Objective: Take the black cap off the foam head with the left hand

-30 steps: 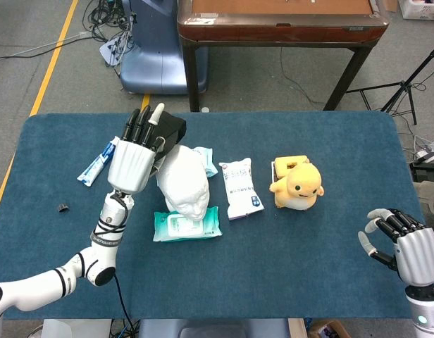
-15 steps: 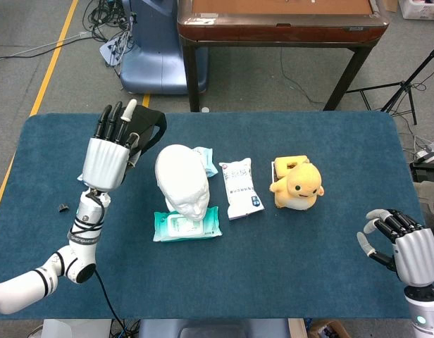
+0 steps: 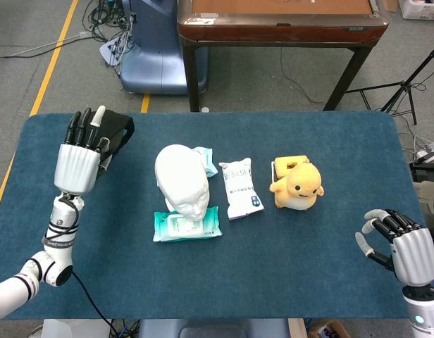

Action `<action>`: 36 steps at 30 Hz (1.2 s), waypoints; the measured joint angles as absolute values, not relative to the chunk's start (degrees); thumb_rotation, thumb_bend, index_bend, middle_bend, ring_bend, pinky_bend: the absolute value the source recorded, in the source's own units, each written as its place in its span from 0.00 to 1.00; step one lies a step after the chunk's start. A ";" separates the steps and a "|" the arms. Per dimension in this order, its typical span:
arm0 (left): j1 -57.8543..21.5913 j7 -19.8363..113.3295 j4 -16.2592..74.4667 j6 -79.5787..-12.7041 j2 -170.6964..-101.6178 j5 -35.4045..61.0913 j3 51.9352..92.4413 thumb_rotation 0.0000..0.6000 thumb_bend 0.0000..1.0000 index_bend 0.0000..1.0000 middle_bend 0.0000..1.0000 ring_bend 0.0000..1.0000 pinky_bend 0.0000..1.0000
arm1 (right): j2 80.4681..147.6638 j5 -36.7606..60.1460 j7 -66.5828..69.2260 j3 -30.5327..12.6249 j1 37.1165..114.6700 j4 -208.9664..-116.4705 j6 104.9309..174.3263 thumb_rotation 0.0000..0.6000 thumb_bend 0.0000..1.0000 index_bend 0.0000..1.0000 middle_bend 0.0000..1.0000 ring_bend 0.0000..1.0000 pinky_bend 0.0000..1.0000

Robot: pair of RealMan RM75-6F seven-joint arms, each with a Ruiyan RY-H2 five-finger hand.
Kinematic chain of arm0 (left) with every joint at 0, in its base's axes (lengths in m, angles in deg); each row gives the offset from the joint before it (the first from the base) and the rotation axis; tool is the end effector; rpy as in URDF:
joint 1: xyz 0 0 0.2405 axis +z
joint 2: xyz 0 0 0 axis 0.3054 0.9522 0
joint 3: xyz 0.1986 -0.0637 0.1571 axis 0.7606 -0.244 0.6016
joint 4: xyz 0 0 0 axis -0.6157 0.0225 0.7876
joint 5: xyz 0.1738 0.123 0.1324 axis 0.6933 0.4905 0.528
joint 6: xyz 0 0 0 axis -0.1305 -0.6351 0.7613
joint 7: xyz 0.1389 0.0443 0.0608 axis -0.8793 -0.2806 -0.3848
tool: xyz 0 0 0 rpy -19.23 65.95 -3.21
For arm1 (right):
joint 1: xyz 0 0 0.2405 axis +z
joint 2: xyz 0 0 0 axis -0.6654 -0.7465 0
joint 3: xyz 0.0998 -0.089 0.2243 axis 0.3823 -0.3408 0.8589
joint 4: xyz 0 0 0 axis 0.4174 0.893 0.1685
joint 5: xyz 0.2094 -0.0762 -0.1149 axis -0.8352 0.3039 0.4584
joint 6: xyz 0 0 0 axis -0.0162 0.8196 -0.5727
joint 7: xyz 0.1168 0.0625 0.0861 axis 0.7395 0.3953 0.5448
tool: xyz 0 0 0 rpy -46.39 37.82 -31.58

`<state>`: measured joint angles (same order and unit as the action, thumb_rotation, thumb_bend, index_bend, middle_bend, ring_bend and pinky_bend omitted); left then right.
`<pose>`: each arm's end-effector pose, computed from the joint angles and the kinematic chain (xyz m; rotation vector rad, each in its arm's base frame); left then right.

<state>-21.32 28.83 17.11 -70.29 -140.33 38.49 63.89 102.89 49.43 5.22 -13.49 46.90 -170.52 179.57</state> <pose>-0.1771 0.4185 0.0950 -1.3638 -0.0526 -1.1412 -0.2940 -0.1989 0.1323 1.3547 -0.5682 1.3218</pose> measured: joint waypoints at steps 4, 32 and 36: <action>-19.41 31.26 14.74 -72.11 -140.38 38.95 65.20 1.00 0.31 0.63 0.05 0.00 0.09 | 102.88 49.47 5.15 -13.54 46.90 -170.58 179.55 1.00 0.32 0.59 0.47 0.42 0.60; -8.20 30.84 17.40 -82.08 -142.57 47.11 75.53 1.00 0.25 0.48 0.05 0.00 0.09 | 102.90 49.67 4.78 -13.69 46.87 -170.75 179.60 1.00 0.32 0.59 0.47 0.42 0.60; -7.37 28.77 19.65 -81.90 -142.60 48.78 77.08 1.00 0.15 0.40 0.05 0.00 0.09 | 102.80 49.69 4.96 -13.65 46.77 -170.81 179.86 1.00 0.32 0.59 0.47 0.42 0.60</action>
<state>-7.37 28.77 19.65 -81.90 -142.60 48.78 77.08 102.80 49.69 4.96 -13.65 46.77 -170.81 179.86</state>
